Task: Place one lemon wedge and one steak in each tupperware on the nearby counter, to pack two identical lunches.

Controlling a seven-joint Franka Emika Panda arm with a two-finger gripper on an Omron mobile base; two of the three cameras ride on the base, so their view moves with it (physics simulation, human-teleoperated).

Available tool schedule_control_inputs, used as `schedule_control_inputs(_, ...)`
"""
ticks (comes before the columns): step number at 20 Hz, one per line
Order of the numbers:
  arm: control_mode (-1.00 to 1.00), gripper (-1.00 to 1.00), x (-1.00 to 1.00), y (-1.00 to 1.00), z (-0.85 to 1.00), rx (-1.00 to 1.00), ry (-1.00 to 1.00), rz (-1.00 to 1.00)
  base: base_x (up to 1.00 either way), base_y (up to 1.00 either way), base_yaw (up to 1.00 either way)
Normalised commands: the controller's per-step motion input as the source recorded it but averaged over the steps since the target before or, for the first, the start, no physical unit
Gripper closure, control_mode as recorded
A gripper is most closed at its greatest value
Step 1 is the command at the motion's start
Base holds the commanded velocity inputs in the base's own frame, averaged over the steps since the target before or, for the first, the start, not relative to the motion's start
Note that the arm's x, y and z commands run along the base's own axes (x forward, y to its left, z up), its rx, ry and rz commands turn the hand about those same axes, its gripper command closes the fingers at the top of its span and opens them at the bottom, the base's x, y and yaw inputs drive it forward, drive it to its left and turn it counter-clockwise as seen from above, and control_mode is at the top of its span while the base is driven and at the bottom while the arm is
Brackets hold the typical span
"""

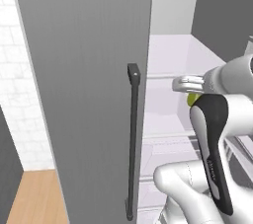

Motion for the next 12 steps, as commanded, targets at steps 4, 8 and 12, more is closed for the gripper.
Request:
schedule_control_inputs(4, 1.00, 1.00, 0.00, 0.00, 0.00, 0.00, 0.00, 0.00, -0.99, 0.18, 0.00)
schedule_control_inputs(8, 1.00, 1.00, 0.00, 0.00, 0.00, 0.00, 0.00, 0.00, -1.00, 0.41, -0.03)
schedule_control_inputs(12, 1.00, 1.00, 0.00, 0.00, 0.00, 0.00, 0.00, 0.00, -1.00, 0.66, -0.20)
